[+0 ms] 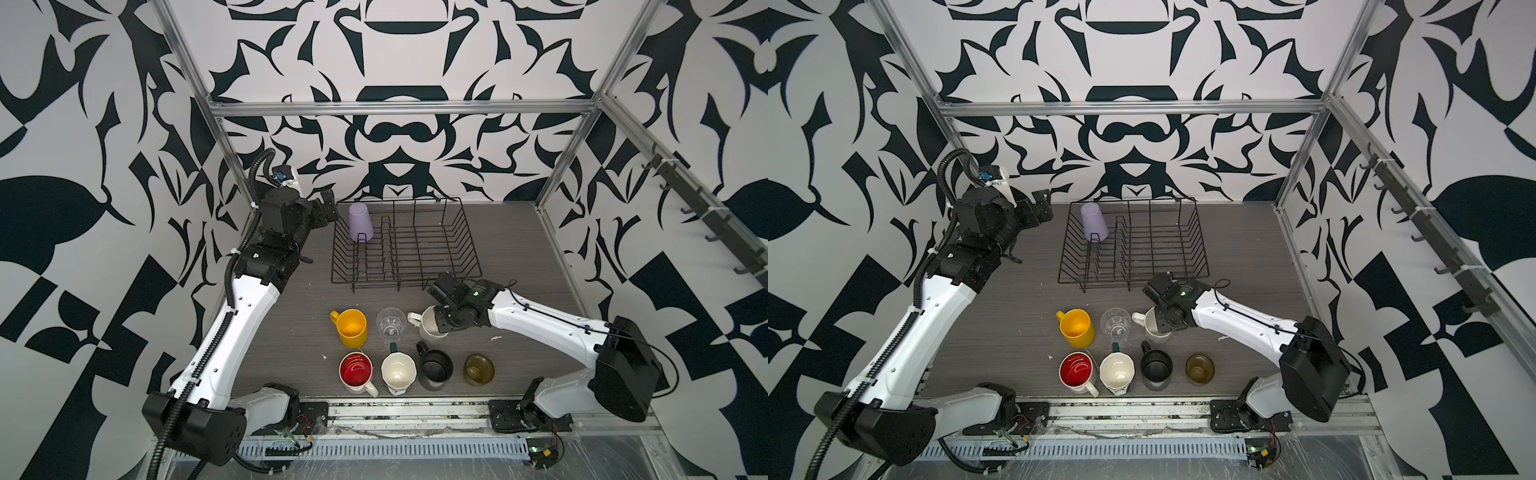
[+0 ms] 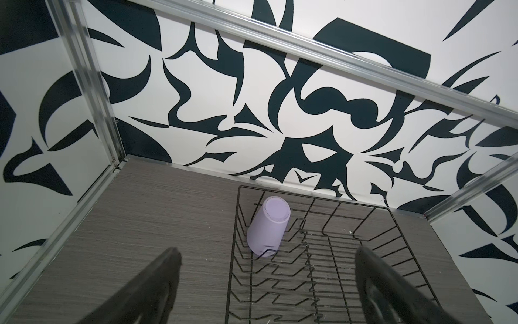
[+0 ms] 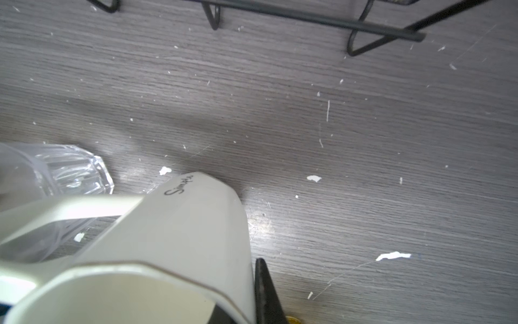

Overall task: Load cups into a dish rack
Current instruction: Pick up the cup from the center of the table.

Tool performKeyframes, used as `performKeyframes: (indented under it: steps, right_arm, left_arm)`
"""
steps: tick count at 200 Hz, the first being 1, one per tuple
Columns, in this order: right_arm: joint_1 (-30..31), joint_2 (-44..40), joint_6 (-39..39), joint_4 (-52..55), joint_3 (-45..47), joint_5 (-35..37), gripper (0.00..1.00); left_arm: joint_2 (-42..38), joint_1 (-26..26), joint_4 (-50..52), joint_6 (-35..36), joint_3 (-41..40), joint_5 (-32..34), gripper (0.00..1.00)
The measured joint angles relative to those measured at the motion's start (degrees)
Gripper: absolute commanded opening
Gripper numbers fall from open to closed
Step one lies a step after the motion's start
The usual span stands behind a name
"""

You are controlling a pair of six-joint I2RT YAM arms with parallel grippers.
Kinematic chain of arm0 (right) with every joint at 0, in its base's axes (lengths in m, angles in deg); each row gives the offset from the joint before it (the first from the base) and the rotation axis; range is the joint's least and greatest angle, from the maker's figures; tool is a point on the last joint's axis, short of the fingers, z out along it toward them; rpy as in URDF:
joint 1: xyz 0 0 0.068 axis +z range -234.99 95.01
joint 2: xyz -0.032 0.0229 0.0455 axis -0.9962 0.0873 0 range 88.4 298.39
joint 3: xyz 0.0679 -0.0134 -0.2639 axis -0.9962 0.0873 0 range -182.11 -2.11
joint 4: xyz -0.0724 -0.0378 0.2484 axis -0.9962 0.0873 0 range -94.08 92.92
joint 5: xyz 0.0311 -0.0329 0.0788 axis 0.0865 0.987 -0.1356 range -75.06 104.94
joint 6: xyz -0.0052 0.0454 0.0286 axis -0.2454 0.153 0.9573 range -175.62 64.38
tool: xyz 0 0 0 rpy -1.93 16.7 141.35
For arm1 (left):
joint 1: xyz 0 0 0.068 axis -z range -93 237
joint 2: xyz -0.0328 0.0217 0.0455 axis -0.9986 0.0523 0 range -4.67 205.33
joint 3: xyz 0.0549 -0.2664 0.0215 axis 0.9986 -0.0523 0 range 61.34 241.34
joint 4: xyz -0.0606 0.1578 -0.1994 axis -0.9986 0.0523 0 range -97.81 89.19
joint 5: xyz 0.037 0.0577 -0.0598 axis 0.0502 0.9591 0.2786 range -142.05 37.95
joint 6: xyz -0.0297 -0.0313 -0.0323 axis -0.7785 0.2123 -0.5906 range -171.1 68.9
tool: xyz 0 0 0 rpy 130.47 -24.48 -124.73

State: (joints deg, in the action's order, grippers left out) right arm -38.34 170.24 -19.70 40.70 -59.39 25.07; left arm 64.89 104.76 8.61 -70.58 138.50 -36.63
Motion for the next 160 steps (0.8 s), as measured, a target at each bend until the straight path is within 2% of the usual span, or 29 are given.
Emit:
performKeyframes:
  steps: [47, 102, 160]
  right_arm:
    - [0.0, -1.0, -1.7, 4.2, -2.5, 2.8, 0.00]
    - [-1.0, -9.7, -4.6, 11.2, -7.5, 5.2, 0.00]
    - [-6.5, -17.1, -7.6, 15.2, -13.0, 2.5, 0.00]
  left_arm:
    - [-0.2, 0.0, -0.9, 0.0, 0.0, 0.0, 0.99]
    - [-0.2, 0.0, -2.2, 0.0, -0.7, -0.2, 0.99]
    - [-1.4, 0.0, -5.9, -0.1, -4.5, -1.9, 0.99]
